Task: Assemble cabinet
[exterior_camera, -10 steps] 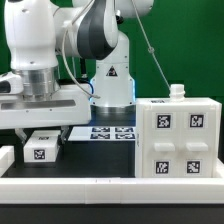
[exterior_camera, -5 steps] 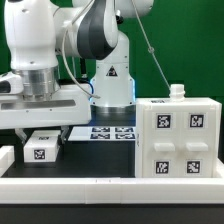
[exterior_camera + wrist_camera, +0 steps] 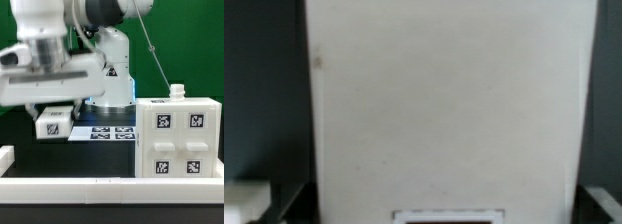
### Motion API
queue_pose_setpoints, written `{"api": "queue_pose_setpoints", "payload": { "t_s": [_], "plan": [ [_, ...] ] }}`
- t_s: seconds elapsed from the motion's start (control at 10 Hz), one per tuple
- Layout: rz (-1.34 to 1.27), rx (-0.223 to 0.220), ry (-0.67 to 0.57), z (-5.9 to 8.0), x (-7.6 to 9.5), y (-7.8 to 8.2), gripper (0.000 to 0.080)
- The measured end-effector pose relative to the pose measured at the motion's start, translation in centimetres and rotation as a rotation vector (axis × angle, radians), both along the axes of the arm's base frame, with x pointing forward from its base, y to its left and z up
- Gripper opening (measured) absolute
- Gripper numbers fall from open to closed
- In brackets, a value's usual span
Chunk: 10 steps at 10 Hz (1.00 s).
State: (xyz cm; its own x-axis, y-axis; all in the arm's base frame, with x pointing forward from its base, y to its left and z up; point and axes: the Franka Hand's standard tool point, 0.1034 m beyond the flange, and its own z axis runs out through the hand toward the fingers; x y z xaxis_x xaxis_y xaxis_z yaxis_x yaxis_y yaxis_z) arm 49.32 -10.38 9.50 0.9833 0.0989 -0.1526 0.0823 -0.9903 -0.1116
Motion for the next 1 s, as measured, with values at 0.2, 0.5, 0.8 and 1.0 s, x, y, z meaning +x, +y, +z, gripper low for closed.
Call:
{"api": "queue_pose_setpoints", "payload": {
  "t_s": [0.2, 0.5, 0.8, 1.0],
  "plan": [
    [0.004, -0.002, -0.007, 0.1, 0.4, -0.1, 0.0551],
    [0.005, -0.004, -0.005, 0.2, 0.5, 0.1, 0.0552],
    [0.050, -0.046, -0.051, 6.0, 5.8, 4.2, 0.0552],
    [0.035, -0.028, -0.048, 7.7, 7.3, 5.2, 0.0552]
  ]
}}
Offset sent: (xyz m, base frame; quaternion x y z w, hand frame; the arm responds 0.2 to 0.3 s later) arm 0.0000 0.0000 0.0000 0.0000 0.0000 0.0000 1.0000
